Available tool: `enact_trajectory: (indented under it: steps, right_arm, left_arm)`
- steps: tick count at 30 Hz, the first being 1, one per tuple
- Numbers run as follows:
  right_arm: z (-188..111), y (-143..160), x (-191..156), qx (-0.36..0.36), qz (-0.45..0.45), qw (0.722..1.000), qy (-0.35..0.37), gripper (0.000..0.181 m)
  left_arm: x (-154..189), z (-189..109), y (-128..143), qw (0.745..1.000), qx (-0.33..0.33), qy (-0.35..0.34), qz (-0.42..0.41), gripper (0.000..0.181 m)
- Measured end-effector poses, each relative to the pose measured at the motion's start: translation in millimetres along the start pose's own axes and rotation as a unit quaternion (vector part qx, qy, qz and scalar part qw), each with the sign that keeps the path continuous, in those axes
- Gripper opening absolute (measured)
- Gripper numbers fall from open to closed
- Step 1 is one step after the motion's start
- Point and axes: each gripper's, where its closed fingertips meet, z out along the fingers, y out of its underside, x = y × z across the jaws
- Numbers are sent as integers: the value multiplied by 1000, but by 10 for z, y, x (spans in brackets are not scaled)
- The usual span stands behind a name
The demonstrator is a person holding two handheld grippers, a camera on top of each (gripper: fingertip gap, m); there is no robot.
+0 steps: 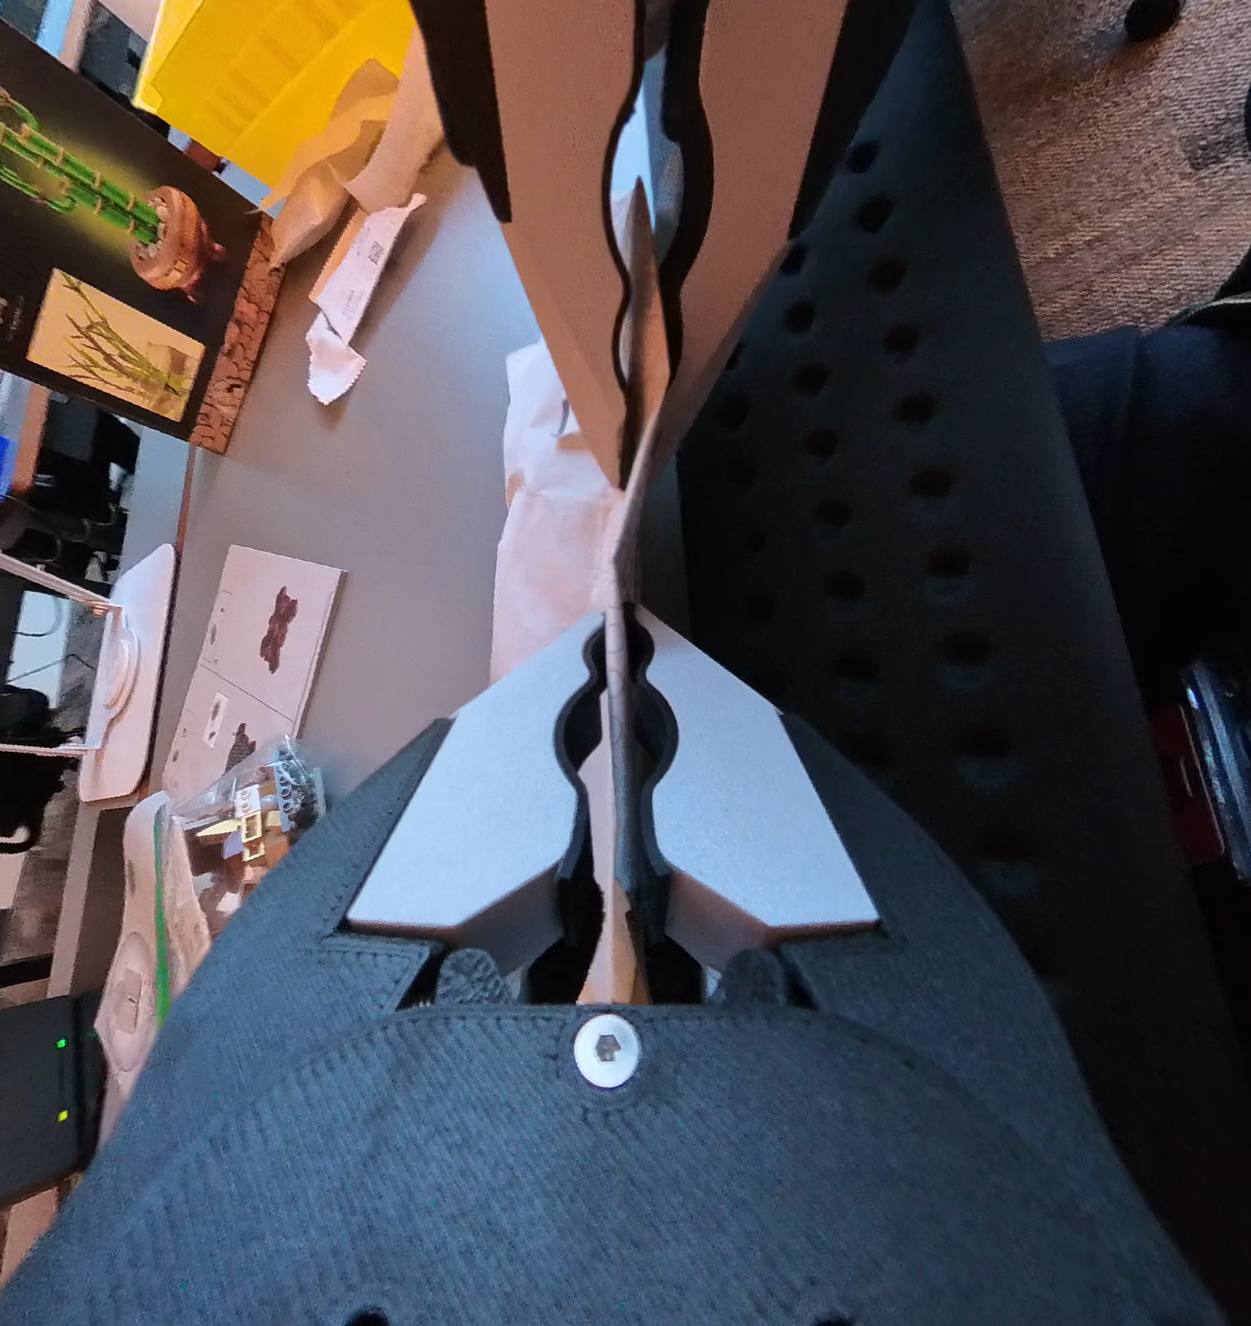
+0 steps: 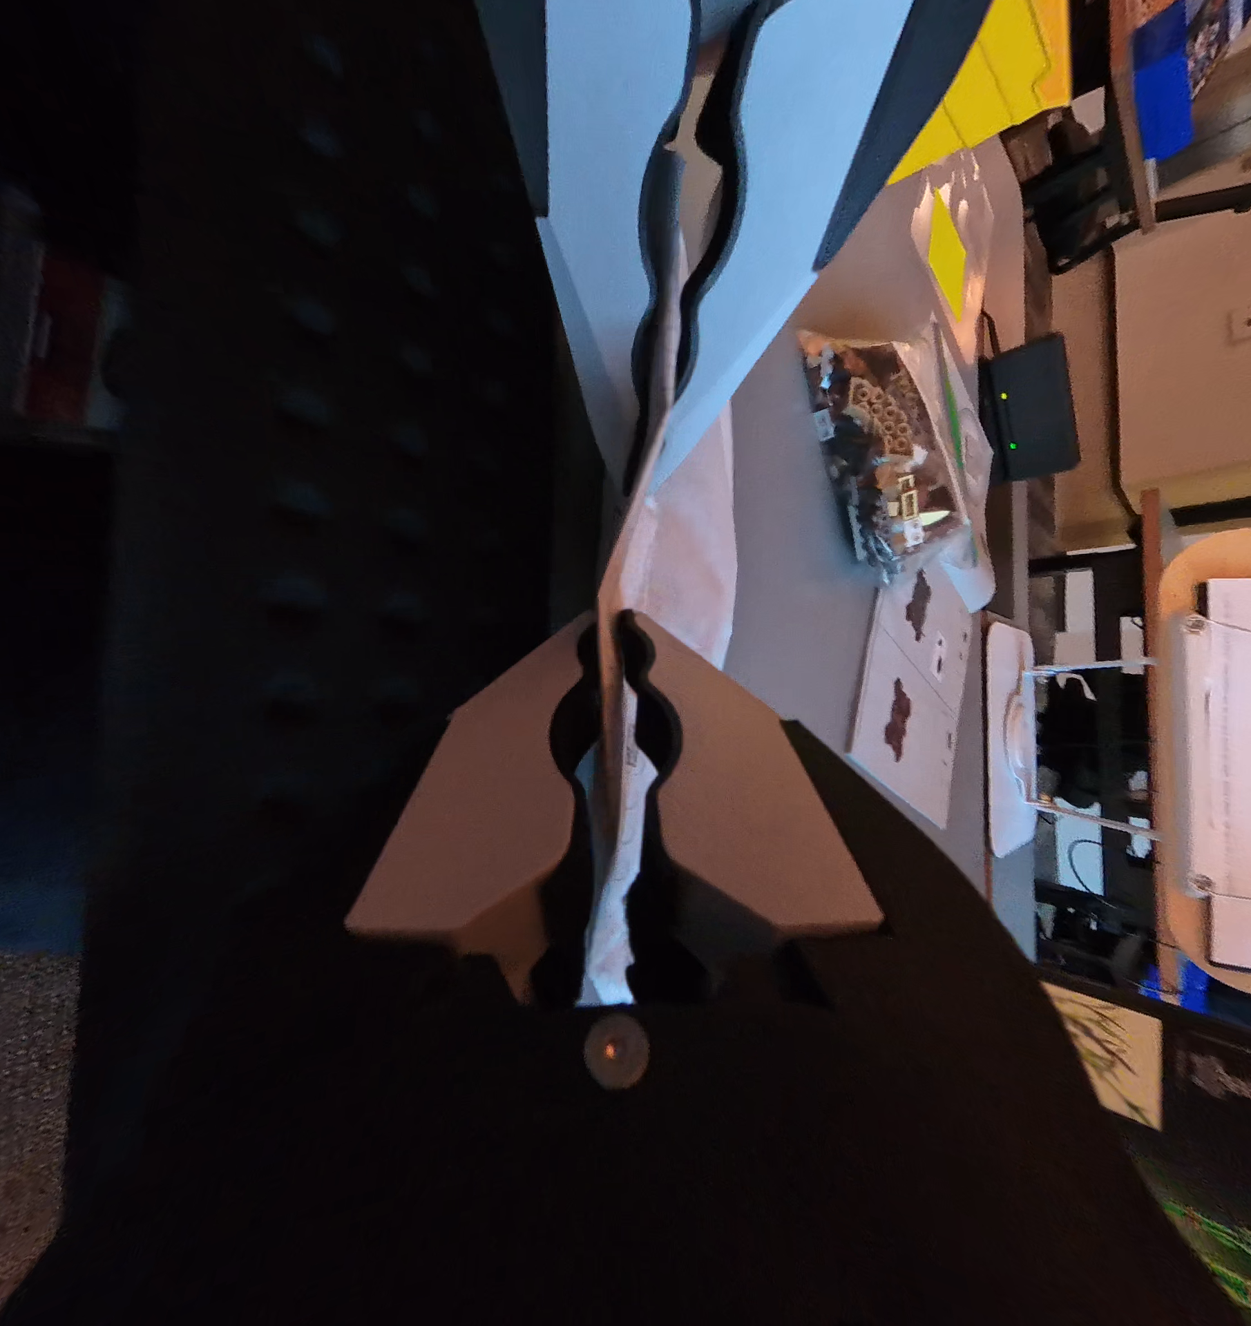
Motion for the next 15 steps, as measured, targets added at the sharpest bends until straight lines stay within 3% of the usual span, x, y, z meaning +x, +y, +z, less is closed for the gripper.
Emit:
enact_trajectory:
  steps: [2,6,8,10,11,13,15]
  right_arm:
    - [22,18,-67,5,33,999,-30,0]
    - [6,11,-100,53,192,972,-121,1]
    - [-15,-4,-41,82,234,961,-124,2]
    - [-42,9,60,93,255,958,-91,21]
    - [-61,11,66,97,260,957,-86,21]
    - [-89,-37,0,112,274,949,-106,3]
    - [-66,-38,-64,109,293,941,-132,0]
  left_arm:
    - [56,20,24,1000,-3,22,-12,0]
    - [102,18,10,997,9,54,-47,0]
    - [57,4,-6,997,14,50,-55,0]
    - [22,-11,-4,996,15,51,-65,0]
    - [18,-15,-1,995,16,57,-75,0]
    - [24,-20,2,993,22,72,-94,0]
    - [66,-10,29,990,21,90,-103,0]
